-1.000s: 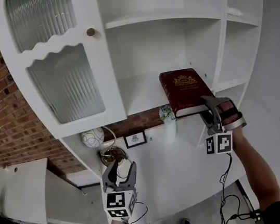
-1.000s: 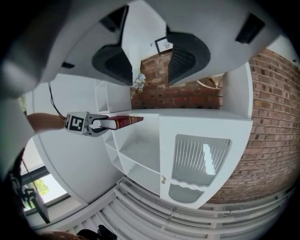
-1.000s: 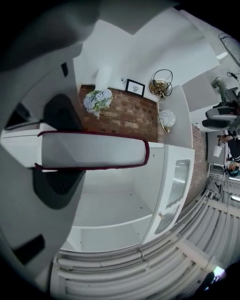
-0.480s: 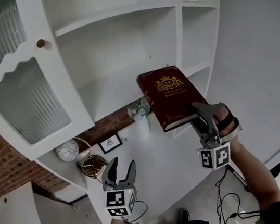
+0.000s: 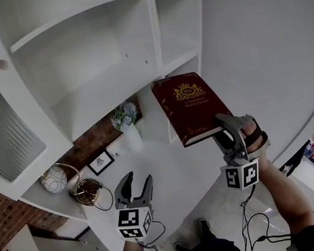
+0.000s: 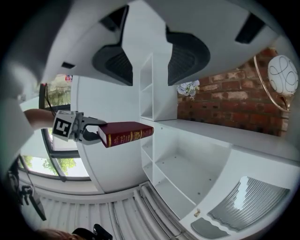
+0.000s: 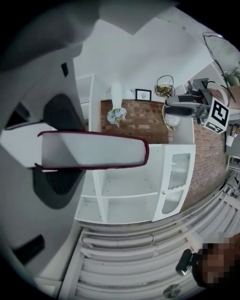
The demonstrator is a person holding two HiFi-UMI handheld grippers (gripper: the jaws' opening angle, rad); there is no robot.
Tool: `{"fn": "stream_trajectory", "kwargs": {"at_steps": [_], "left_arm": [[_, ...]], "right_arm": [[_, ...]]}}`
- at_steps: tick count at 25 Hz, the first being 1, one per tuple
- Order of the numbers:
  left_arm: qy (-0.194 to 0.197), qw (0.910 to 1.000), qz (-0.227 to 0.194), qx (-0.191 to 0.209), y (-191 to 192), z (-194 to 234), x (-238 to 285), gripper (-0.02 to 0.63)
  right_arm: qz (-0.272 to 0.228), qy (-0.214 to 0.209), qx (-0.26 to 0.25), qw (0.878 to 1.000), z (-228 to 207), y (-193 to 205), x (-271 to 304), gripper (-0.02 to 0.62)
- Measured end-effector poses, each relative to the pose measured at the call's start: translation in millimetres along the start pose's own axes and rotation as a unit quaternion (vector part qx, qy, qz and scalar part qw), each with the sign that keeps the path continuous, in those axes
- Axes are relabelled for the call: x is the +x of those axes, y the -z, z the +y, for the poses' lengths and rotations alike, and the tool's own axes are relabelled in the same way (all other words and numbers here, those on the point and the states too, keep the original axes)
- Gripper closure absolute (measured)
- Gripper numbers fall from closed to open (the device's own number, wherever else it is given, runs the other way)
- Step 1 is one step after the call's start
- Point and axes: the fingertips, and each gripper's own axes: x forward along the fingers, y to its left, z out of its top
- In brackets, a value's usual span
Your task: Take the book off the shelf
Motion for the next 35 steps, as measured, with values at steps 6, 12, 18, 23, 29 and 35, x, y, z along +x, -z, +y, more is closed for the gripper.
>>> {"fn": "stream_trajectory", "kwargs": {"at_steps": [6,12,18,23,29,35], "left_arm": [[0.019,0.9998,0.009,0.001,6,-15,10,0.373],[-0.002,0.9996,0.026,-0.011,25,-10,5,0.374],[-0.031,0.9978,0.05,-0.03,53,1,0,0.379],[-0.043,0.9948,0.08,-0.046,83,-2,1,0.38],[-0.056,0.9912,0.105,-0.059,106,-2,14,0.382],[-0.063,0.988,0.125,-0.065,125,-8,25,0.385]], "right_arm": [[0.013,-0.023,0.004,1.0,25,9,-9,0.379],[0.008,-0.057,0.006,0.998,68,13,-3,0.379],[-0.01,-0.1,0.016,0.995,124,14,10,0.379],[-0.011,-0.146,0.024,0.989,176,22,17,0.379],[-0.016,-0.196,0.021,0.98,235,30,23,0.379],[-0.02,-0.231,0.027,0.972,284,37,24,0.377]]}}
